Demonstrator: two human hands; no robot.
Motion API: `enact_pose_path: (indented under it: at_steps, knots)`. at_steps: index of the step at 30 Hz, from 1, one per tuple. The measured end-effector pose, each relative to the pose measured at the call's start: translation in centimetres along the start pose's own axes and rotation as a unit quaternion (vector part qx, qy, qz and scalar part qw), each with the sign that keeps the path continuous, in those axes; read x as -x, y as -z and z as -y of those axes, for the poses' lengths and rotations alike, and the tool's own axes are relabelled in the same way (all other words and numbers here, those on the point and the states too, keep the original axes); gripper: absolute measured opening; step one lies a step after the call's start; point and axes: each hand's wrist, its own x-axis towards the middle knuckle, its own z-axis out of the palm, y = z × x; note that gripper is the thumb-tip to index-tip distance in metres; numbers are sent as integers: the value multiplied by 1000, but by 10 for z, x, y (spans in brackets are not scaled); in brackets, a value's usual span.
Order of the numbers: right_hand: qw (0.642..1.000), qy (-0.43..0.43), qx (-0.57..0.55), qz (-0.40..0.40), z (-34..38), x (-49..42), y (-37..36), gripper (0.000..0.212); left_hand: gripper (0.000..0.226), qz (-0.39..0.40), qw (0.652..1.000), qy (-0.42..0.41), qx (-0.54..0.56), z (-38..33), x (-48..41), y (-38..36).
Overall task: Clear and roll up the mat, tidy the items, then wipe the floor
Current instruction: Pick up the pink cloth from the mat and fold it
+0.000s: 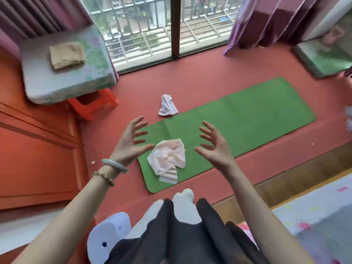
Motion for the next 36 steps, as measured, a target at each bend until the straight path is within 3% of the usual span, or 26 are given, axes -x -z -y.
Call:
enact_pose_path:
  at_steps: [13, 19, 23, 31, 36]
  knots:
    - [998, 16, 34, 56, -33, 18, -37, 68, 82, -84, 993, 73, 38, 61, 85, -1]
    - [995, 7, 34, 95, -48, -34, -34, 67, 80, -142, 981, 129, 41, 85, 68, 3]
    - [993, 11, 57, 104, -73, -84, -33, 61, 80, -132, 980, 146, 17, 111, 31, -2]
    - [988, -12, 88, 127, -205, -168, -90, 41, 60, -111, 967, 229, -3, 267, -54, -26]
    - [992, -29, 104, 62, -342, -233, -145, 27, 52, -105, 953, 279, -57, 400, -102, -44]
